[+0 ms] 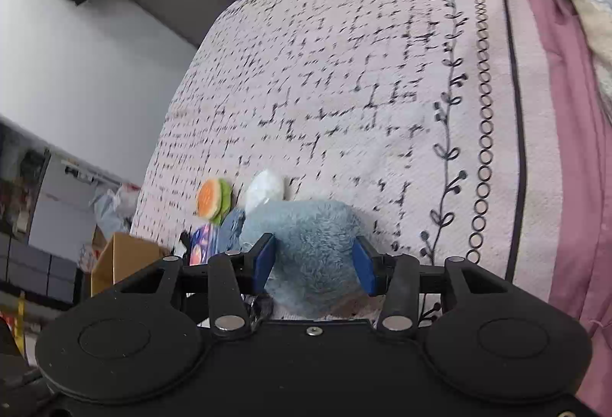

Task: Organize soft objects
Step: 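Move both grippers toward the light blue fluffy plush ball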

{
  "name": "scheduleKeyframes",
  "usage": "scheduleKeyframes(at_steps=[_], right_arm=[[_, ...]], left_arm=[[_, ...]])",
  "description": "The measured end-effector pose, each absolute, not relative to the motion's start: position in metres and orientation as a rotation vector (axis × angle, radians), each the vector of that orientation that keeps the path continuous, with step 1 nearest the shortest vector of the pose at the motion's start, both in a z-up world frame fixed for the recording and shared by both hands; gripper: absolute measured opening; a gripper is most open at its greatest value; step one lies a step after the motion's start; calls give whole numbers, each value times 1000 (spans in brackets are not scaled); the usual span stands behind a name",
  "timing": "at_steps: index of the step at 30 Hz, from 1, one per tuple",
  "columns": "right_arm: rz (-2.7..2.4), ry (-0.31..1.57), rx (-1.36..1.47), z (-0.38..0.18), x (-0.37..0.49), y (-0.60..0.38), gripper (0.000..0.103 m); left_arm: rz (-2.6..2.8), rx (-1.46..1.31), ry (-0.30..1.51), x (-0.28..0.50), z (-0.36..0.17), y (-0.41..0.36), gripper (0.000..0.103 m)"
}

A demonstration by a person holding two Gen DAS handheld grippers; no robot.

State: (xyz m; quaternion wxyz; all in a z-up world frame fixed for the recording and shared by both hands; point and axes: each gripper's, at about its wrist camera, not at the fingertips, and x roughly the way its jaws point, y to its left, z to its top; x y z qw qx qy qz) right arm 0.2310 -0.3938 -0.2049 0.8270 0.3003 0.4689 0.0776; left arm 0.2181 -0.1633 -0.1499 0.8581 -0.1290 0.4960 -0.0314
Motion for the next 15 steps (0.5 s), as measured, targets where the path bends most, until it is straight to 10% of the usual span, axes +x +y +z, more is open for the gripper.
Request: scheduleKeyframes(at_steps=[15], right_arm=[[103, 972, 776, -217, 233, -429, 41]], left_arm=[[-164, -358, 1054, 252, -178, -202, 40]])
